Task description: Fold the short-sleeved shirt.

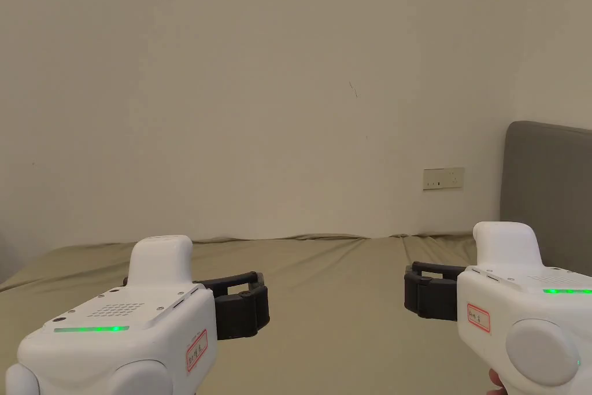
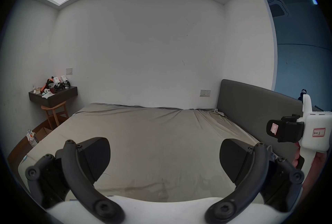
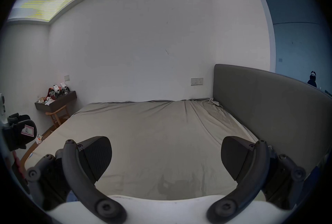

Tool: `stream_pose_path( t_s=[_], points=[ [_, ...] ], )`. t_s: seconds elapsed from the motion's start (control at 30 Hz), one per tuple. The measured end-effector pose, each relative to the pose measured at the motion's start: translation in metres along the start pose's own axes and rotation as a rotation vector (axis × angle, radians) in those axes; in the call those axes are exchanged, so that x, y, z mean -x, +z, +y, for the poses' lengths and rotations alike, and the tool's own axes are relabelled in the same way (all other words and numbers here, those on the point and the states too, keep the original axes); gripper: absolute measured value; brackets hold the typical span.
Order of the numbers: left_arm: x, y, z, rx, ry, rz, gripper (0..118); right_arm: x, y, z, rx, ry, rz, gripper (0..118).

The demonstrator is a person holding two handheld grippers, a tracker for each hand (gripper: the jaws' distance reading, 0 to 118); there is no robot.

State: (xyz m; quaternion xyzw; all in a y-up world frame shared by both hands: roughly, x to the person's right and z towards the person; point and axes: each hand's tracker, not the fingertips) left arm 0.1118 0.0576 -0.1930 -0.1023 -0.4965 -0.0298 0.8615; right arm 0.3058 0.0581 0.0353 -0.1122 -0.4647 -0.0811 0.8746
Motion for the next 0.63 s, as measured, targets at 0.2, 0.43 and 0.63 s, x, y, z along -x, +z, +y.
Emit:
stream_pose_path(
  t_s=[0.2,0.43,0.63],
  points=[
    [0.001,0.000,-0.001,0.005,0.002,-0.002,118,0.002,0.001,-0.001,-0.003,-0.003,0.011,118],
    [0.002,0.003,0.002,-0.002,0.009,-0.007,118,0.014,0.005,-0.002,-0.032,0.071,-0.061,118],
    [0.001,0.004,0.002,-0.002,0.007,-0.009,118,0.007,0.005,0.001,0.004,-0.011,0.014,118]
  ],
)
